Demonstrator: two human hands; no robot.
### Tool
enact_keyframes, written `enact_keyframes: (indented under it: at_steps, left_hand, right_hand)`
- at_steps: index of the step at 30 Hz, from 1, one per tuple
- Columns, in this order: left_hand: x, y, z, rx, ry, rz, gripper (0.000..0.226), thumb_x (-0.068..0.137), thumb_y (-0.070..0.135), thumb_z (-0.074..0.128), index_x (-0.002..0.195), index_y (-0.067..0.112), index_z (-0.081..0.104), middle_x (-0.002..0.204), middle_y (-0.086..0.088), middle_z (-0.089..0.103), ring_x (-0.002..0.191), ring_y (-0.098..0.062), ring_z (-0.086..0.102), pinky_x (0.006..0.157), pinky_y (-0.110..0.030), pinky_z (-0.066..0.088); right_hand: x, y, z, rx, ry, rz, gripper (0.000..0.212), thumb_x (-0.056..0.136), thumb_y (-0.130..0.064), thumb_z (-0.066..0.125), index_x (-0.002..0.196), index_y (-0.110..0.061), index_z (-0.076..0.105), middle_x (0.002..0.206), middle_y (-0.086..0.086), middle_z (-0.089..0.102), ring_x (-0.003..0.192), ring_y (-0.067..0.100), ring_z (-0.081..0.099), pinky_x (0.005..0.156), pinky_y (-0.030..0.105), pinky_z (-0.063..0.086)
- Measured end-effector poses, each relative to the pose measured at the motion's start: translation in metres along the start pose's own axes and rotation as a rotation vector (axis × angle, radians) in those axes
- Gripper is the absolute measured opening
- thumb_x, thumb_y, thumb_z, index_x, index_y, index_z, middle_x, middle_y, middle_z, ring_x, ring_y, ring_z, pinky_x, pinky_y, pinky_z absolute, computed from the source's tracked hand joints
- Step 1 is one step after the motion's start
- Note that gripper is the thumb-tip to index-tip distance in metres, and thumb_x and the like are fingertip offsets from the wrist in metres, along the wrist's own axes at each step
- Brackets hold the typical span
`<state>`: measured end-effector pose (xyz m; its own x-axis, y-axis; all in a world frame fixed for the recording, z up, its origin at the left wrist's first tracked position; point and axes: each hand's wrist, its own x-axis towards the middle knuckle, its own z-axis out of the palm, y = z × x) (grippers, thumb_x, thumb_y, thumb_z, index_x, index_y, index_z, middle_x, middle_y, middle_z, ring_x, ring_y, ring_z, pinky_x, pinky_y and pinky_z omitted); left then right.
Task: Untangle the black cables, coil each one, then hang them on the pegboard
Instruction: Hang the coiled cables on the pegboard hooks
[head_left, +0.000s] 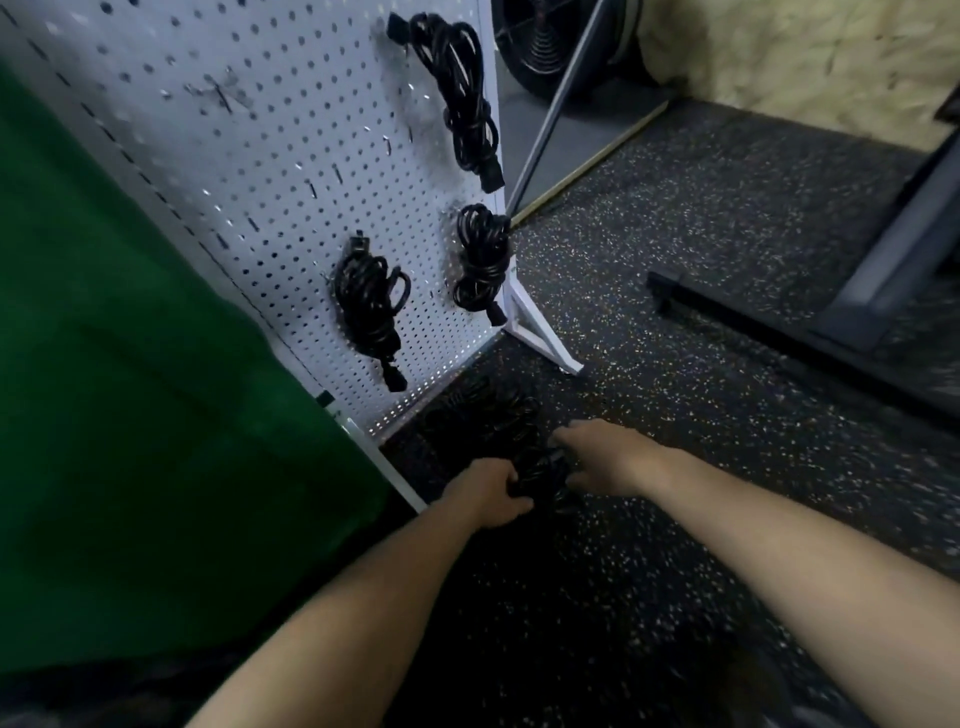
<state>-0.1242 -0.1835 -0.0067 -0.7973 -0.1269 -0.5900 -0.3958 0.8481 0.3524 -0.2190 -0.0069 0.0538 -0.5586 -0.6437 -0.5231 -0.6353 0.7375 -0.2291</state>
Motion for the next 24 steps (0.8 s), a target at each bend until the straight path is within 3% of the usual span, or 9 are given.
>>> enact_keyframes:
  at_steps: [2,5,13,19,24]
  left_hand:
    - [0.008,-0.002,0.024,0.048,-0.058,0.003,0.065,0.083,0.063,0.076,0.131,0.023,0.062,0.131,-0.004,0.064,0.12,-0.026,0.062,0.097,-0.038,0.051]
    - [0.014,0.003,0.051,0.106,-0.018,0.005,0.068,0.085,0.056,0.078,0.134,0.017,0.053,0.13,-0.008,0.06,0.119,-0.03,0.061,0.093,-0.04,0.052]
    - [0.014,0.011,0.043,0.175,0.08,0.075,0.026,0.094,0.031,0.069,0.108,0.01,0.063,0.111,-0.012,0.064,0.097,-0.031,0.065,0.075,-0.037,0.05]
    - [-0.011,0.02,-0.016,0.129,0.052,0.203,0.032,0.097,0.025,0.069,0.126,0.011,0.065,0.126,-0.013,0.06,0.111,-0.03,0.062,0.091,-0.039,0.053]
    - [-0.046,0.041,-0.095,0.18,0.047,0.332,0.034,0.093,0.028,0.077,0.123,0.016,0.067,0.124,-0.008,0.067,0.115,-0.026,0.064,0.096,-0.035,0.05]
  right_hand:
    - [0.003,0.005,0.006,-0.009,-0.017,-0.001,0.057,0.098,-0.031,0.068,0.15,-0.026,0.046,0.146,0.001,0.049,0.135,0.025,0.05,0.103,0.041,0.049]
    - [0.006,0.009,0.009,0.001,-0.027,0.012,0.055,0.098,-0.03,0.069,0.149,-0.028,0.048,0.146,-0.003,0.05,0.136,0.022,0.05,0.106,0.041,0.049]
    - [0.002,0.01,0.002,0.004,-0.026,0.036,0.058,0.098,-0.028,0.069,0.151,-0.025,0.046,0.146,-0.003,0.051,0.133,0.021,0.052,0.105,0.042,0.051]
    - [-0.015,0.0,-0.011,0.047,-0.015,0.016,0.073,0.091,-0.031,0.079,0.154,-0.028,0.043,0.149,-0.006,0.048,0.133,0.021,0.052,0.105,0.04,0.051]
    - [-0.035,-0.014,-0.038,0.252,0.002,-0.033,0.094,0.072,-0.043,0.092,0.153,-0.03,0.045,0.148,-0.006,0.054,0.135,0.018,0.052,0.113,0.035,0.043]
